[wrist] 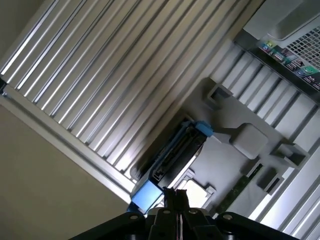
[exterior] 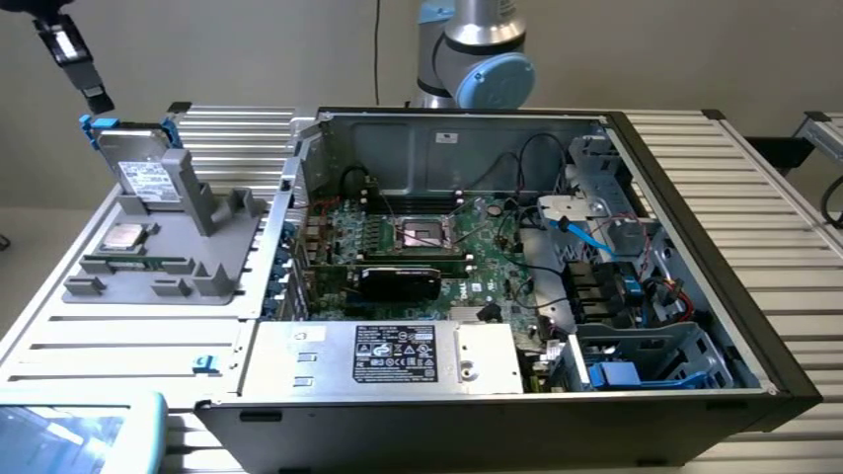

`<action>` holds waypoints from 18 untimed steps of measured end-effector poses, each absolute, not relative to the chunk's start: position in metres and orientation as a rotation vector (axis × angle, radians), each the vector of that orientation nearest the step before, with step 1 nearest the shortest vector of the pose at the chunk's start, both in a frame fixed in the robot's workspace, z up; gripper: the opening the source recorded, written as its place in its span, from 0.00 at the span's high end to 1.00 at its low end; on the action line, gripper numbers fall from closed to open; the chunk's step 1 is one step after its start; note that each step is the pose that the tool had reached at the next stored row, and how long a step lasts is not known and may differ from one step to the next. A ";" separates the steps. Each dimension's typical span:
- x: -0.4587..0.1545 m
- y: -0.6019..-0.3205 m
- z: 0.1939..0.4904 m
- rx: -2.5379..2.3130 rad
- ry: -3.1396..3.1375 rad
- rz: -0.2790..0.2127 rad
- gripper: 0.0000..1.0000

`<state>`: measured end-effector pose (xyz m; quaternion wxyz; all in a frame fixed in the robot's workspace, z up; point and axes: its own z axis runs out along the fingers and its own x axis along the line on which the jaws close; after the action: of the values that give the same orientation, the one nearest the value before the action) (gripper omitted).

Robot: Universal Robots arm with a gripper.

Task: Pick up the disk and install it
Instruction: 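Pick up the disk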

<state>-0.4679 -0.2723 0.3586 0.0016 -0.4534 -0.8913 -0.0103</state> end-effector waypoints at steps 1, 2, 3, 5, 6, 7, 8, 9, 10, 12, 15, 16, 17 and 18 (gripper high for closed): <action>-0.468 -0.272 0.358 -1.443 -2.787 -0.031 0.89; -0.468 -0.272 0.358 -1.461 -2.779 -0.030 0.89; -0.468 -0.272 0.358 -1.478 -2.770 -0.029 0.89; -0.468 -0.272 0.358 -1.514 -2.753 -0.025 0.89; -0.468 -0.272 0.358 -1.531 -2.743 -0.024 0.89; -0.468 -0.272 0.358 -1.550 -2.734 -0.023 0.89; -0.468 -0.272 0.358 -1.570 -2.722 -0.022 0.89; -0.468 -0.272 0.358 -1.590 -2.711 -0.022 0.89; -0.468 -0.272 0.358 -1.612 -2.698 -0.022 0.89; -0.468 -0.272 0.358 -1.656 -2.671 -0.022 0.89; -0.468 -0.272 0.357 -1.719 -2.632 -0.022 0.89; -0.468 -0.272 0.357 -1.740 -2.618 -0.022 0.89; -0.468 -0.272 0.357 -1.760 -2.605 -0.022 0.89; -0.468 -0.272 0.357 -1.781 -2.591 -0.022 0.89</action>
<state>-0.4679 -0.2724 0.3572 -0.0011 -0.5664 -0.8241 -0.0071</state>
